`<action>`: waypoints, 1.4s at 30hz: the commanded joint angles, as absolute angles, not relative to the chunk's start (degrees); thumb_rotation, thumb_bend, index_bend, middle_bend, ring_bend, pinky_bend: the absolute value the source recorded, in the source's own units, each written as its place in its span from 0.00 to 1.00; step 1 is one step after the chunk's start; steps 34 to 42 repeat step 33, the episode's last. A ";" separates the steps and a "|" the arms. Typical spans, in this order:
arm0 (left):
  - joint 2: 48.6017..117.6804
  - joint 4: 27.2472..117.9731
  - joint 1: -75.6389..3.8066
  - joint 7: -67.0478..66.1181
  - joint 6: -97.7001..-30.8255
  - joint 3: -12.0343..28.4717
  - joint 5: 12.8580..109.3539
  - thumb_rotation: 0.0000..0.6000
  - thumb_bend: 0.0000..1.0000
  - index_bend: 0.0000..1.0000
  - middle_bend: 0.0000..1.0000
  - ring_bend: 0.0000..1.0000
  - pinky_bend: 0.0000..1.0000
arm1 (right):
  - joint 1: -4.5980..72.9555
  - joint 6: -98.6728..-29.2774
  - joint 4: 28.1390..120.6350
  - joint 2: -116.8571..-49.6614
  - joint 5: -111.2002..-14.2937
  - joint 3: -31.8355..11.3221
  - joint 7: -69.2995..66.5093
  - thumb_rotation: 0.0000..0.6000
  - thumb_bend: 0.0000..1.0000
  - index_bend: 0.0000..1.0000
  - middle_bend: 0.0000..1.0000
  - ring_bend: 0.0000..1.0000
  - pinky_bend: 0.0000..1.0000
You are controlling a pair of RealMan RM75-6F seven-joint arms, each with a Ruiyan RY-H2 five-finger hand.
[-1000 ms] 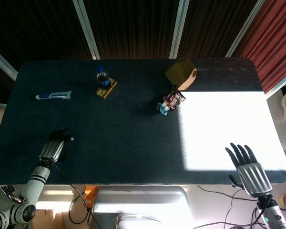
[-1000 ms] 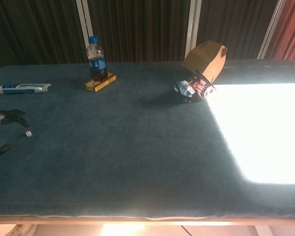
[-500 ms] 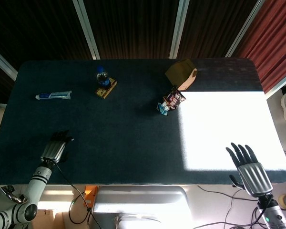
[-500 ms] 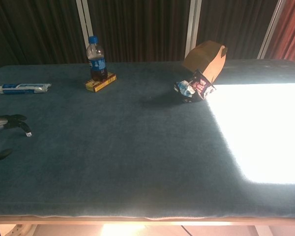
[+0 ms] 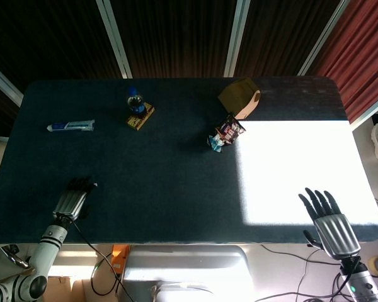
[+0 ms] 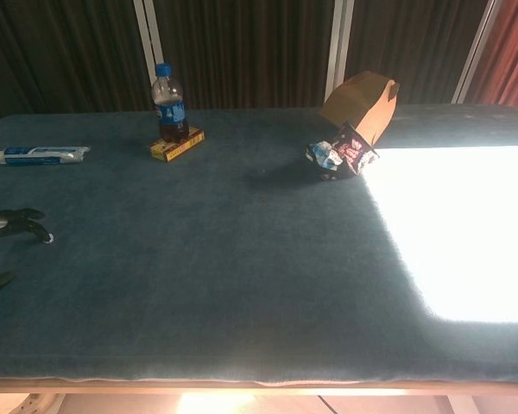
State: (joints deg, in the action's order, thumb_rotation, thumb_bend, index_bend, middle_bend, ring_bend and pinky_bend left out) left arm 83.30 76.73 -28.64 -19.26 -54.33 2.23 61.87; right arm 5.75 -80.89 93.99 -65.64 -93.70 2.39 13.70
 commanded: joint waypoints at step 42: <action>72.56 79.81 -3.57 1.51 -96.54 -9.88 94.53 1.00 0.44 0.00 0.00 0.00 0.05 | 5.25 -81.27 93.60 -66.49 -93.36 2.38 15.39 1.00 0.22 0.00 0.00 0.00 0.00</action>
